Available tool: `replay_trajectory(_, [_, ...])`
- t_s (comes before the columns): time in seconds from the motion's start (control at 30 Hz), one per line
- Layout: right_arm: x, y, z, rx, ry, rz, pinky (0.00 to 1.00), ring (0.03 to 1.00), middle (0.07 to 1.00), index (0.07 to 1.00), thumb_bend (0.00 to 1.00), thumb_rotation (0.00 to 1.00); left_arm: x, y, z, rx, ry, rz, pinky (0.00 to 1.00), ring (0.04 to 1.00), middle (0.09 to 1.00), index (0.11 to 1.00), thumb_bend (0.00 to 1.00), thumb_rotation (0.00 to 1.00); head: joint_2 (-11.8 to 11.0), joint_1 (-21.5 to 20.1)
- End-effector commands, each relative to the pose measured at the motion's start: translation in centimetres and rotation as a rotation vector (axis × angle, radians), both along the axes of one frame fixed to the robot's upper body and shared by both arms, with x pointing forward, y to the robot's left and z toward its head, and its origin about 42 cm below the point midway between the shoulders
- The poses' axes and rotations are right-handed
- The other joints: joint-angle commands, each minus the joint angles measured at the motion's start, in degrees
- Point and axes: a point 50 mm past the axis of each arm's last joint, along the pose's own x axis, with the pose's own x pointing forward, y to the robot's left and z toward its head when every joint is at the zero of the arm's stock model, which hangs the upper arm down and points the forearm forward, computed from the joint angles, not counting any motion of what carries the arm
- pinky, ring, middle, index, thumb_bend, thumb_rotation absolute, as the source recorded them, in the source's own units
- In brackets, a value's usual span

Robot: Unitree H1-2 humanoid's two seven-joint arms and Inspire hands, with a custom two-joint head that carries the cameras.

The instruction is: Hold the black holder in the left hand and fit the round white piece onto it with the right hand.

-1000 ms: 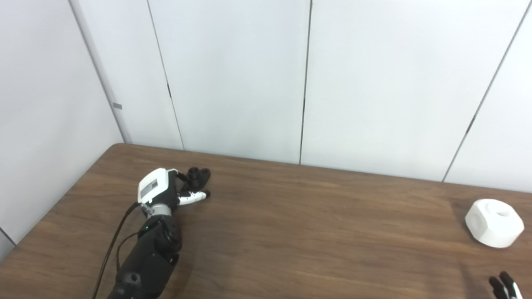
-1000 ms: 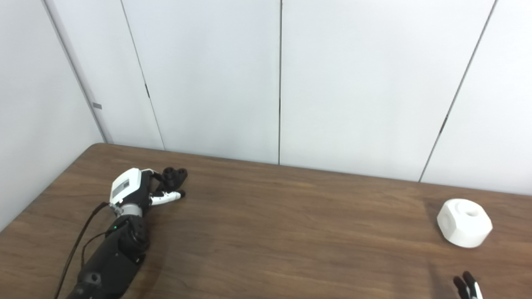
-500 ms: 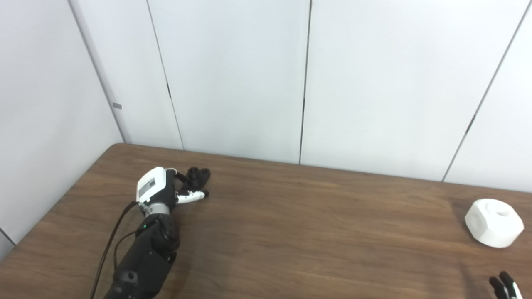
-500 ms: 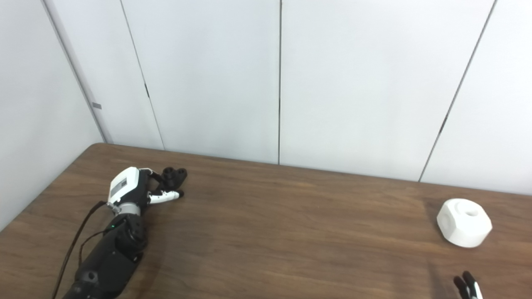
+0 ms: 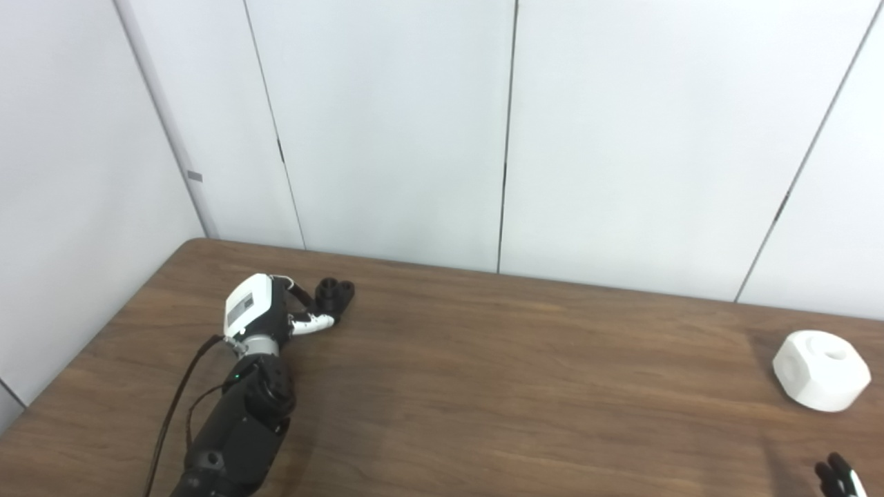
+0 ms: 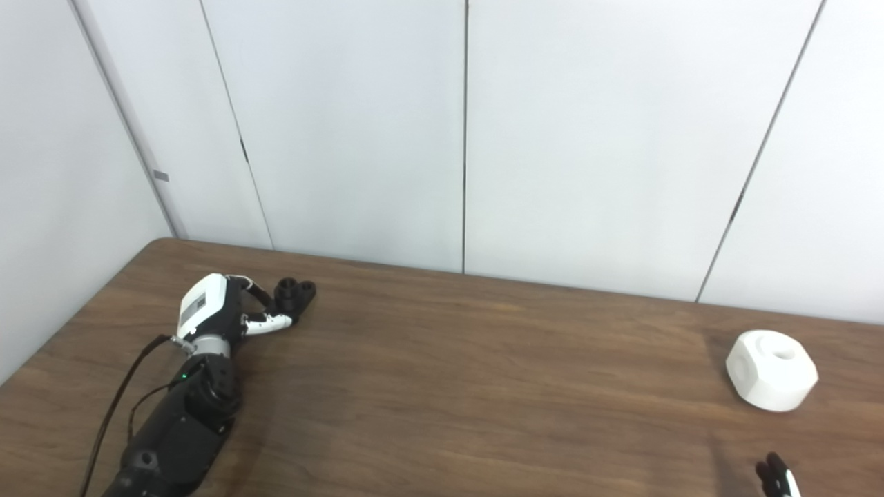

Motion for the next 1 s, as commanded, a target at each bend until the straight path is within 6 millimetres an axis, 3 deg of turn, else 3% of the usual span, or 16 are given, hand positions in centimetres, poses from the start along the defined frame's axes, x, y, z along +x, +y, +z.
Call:
replay_trajectory(0.0, [-0.1, 0.2, 0.9, 0.006, -0.045, -0.013, 1.0, 0.992, 0.962, 0.972, 0.48, 0.95, 0.6, 0.4, 1.3, 0.006, -0.036, -0.015, 0.82, 0.878, 0.796, 0.486, 0.52, 0.05, 0.0, 0.09])
replay_trajectory(0.37, [-0.2, 0.2, 1.0, 0.003, -0.046, -0.016, 1.0, 0.991, 0.957, 0.969, 0.49, 0.97, 0.2, 0.3, 1.0, -0.005, -0.024, -0.033, 0.84, 0.873, 0.787, 0.486, 0.52, 0.05, 0.28, -0.16])
replay_trajectory(0.67, [-0.2, 0.3, 0.9, -0.001, -0.047, -0.015, 1.0, 0.994, 0.964, 0.968, 0.49, 0.98, -0.7, 0.3, 0.9, -0.053, -0.003, -0.101, 0.79, 0.868, 0.798, 0.486, 0.52, 0.05, 0.84, -1.13])
replay_trajectory(0.97, [0.0, 0.4, 1.4, 0.016, -0.05, -0.02, 1.0, 0.989, 0.958, 0.961, 0.51, 0.96, -5.1, -1.0, 1.1, -0.067, 0.019, -0.304, 0.78, 0.877, 0.81, 0.487, 0.51, 0.05, 1.59, -2.11])
